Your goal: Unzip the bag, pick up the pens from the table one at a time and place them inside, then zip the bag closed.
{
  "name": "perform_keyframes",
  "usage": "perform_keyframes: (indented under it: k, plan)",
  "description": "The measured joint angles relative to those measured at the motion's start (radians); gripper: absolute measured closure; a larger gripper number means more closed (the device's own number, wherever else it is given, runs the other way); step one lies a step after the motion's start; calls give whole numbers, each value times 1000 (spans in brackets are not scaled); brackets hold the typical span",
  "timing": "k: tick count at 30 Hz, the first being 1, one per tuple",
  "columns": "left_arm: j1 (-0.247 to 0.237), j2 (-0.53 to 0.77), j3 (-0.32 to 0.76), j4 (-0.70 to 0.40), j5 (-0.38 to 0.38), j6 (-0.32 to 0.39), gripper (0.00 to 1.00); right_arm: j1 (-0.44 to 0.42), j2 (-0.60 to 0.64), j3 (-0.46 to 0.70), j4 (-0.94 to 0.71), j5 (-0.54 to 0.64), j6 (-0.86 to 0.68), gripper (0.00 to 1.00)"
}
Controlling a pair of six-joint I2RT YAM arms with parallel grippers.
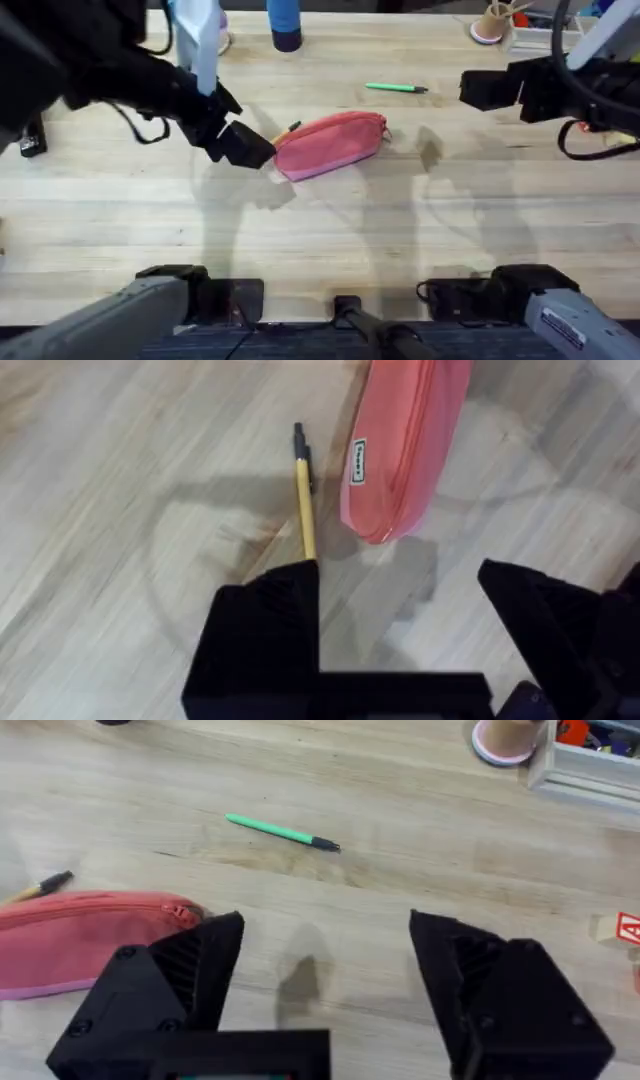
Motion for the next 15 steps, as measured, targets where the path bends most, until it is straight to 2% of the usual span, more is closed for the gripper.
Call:
perform_keyframes:
  k: [8, 15]
  plan:
    - [0, 183, 0, 23, 66, 76, 5, 0, 0, 0, 0, 0, -19, 5]
    - [0, 325, 0, 77, 153, 125, 5, 0, 0, 0, 0, 0, -32, 5]
